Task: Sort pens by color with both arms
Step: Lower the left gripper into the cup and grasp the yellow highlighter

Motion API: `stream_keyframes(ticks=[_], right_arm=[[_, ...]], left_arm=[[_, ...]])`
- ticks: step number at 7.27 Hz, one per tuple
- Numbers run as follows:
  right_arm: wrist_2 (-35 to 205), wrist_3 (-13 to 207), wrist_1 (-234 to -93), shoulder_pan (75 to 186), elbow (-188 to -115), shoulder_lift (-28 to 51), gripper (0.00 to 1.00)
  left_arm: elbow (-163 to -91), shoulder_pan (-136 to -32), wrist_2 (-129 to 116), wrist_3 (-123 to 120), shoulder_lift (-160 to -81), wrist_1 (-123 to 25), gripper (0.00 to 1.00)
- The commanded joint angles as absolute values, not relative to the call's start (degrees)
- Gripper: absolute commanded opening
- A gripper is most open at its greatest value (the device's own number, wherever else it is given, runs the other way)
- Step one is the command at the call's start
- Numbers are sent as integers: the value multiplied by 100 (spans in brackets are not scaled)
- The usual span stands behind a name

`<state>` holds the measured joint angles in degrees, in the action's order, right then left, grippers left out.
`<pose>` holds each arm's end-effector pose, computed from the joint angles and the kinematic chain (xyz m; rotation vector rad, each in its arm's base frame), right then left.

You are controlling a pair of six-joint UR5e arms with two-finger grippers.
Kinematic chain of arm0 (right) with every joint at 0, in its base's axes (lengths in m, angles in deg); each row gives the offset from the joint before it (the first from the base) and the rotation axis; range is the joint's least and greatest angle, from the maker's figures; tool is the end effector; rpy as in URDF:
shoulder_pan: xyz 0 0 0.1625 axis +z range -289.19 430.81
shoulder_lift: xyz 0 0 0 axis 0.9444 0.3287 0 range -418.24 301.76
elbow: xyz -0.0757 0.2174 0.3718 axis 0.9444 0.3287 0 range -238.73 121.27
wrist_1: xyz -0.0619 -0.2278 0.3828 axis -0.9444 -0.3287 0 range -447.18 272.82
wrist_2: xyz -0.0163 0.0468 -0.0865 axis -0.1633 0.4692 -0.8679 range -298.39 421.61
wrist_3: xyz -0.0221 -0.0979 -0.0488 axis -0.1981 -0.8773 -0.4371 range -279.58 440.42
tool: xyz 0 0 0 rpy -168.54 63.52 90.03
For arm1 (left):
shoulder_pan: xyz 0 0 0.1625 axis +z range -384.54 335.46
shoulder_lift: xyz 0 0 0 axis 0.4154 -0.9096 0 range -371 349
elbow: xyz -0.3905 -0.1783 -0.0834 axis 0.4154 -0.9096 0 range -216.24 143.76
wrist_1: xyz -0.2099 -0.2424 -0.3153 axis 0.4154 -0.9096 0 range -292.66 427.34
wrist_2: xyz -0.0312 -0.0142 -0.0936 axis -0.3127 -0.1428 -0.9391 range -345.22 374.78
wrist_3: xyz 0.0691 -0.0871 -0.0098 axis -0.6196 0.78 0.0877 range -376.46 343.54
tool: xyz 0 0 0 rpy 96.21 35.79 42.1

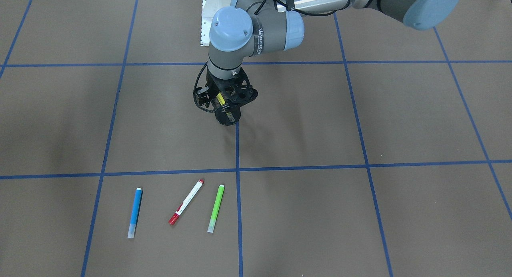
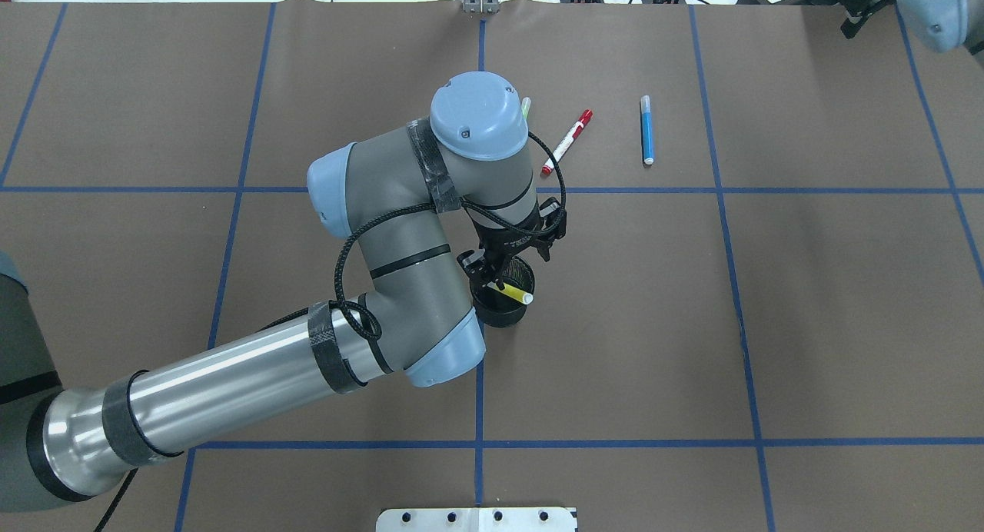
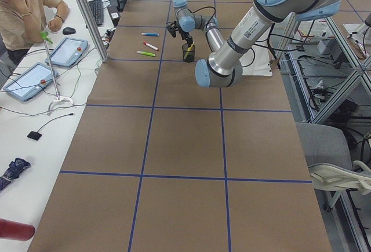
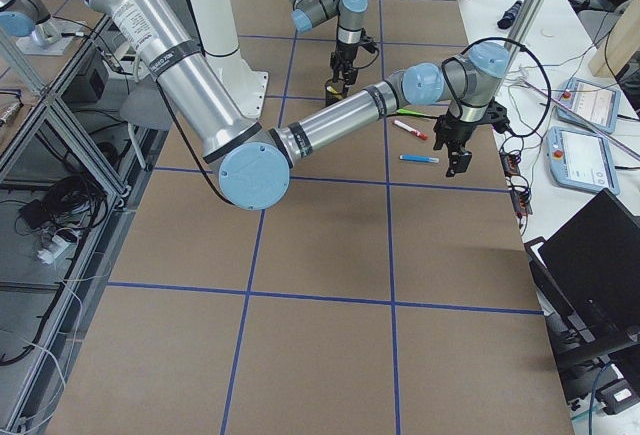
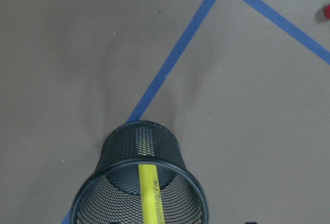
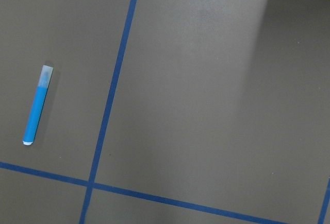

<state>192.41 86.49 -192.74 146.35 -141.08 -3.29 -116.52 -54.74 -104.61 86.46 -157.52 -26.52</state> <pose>-0.1281 -0.7389 0.3851 0.0686 -0.7349 -0.2133 0.6495 -0.4688 0.0751 -0.3461 0.9334 -0.4635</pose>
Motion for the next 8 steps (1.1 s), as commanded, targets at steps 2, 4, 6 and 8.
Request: stream_keyframes(ticks=[2, 4, 6, 8], right_arm=[[19230, 8649, -19265, 14622, -14073, -322, 99], [19230, 8658, -19265, 14613, -14073, -322, 99], [19230, 8658, -19265, 14613, -14073, -313, 99], [19213, 8684, -19256, 14596, -14073, -278, 99]], left_arm=[[-11657, -5399, -10458, 8620, -15804, -2653, 48], [-11674, -5399, -10458, 8594, -15804, -2644, 46], [-11718, -5399, -10484, 8585, -15795, -2609, 47], [-11727, -5399, -10502, 8585, -15777, -2582, 47]])
